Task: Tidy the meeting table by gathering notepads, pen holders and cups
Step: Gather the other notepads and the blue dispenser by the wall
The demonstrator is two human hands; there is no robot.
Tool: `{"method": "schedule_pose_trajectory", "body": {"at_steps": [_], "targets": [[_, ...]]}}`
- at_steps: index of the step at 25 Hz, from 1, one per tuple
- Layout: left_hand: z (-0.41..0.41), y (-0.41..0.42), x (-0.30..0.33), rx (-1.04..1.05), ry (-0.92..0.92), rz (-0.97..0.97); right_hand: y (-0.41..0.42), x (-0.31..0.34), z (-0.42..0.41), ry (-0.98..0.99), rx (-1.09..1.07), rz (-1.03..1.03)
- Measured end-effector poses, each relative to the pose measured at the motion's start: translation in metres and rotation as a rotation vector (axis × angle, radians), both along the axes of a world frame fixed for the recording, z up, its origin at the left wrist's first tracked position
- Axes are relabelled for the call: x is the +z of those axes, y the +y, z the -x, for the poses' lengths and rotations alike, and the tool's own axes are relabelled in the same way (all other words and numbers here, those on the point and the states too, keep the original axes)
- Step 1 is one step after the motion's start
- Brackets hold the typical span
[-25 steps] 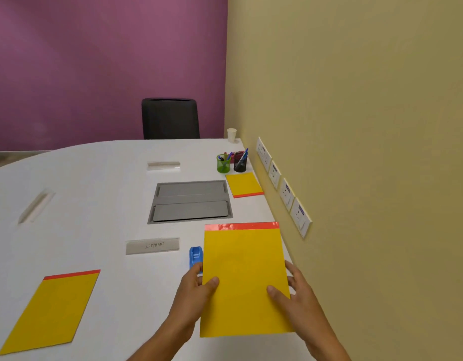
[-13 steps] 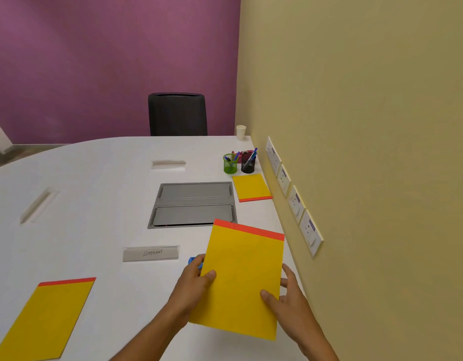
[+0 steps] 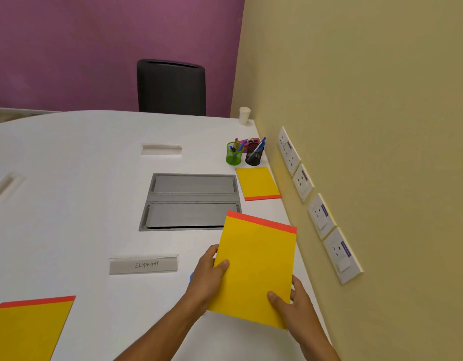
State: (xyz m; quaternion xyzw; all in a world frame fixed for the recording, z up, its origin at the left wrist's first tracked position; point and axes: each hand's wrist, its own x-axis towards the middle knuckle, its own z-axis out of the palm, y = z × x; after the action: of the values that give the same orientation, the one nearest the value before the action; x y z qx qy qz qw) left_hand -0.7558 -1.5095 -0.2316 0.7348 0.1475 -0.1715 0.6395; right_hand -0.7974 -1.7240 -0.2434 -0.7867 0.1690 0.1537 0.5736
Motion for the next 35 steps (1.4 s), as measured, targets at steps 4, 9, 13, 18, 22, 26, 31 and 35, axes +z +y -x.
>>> {"method": "schedule_pose_trajectory", "body": {"at_steps": [4,9,13,18,22,26,31,35], "targets": [[-0.039,-0.004,-0.016,-0.065,-0.009,-0.045,-0.009,-0.015,-0.035,-0.018,-0.017,0.094],[-0.088,0.004,-0.025,-0.256,0.004,-0.173,-0.017,-0.009,-0.099,-0.222,0.026,0.367],[-0.132,0.008,-0.016,-0.401,-0.044,-0.316,-0.021,-0.017,-0.154,-0.201,0.176,0.395],[-0.17,0.016,-0.023,-0.682,-0.072,-0.487,-0.036,-0.04,-0.198,-0.025,0.402,0.158],[-0.186,0.027,-0.046,-0.634,-0.135,-0.602,-0.037,-0.071,-0.222,0.086,0.43,-0.095],[-0.137,0.026,-0.083,0.059,-0.445,-0.634,-0.035,-0.096,-0.243,0.049,0.172,-0.255],[-0.071,0.013,-0.128,-0.103,0.103,-0.734,-0.024,-0.12,-0.293,0.033,-0.281,-0.553],[-0.055,0.002,-0.138,-0.193,0.271,-0.932,-0.011,-0.131,-0.337,0.035,-0.568,-0.686]]}}
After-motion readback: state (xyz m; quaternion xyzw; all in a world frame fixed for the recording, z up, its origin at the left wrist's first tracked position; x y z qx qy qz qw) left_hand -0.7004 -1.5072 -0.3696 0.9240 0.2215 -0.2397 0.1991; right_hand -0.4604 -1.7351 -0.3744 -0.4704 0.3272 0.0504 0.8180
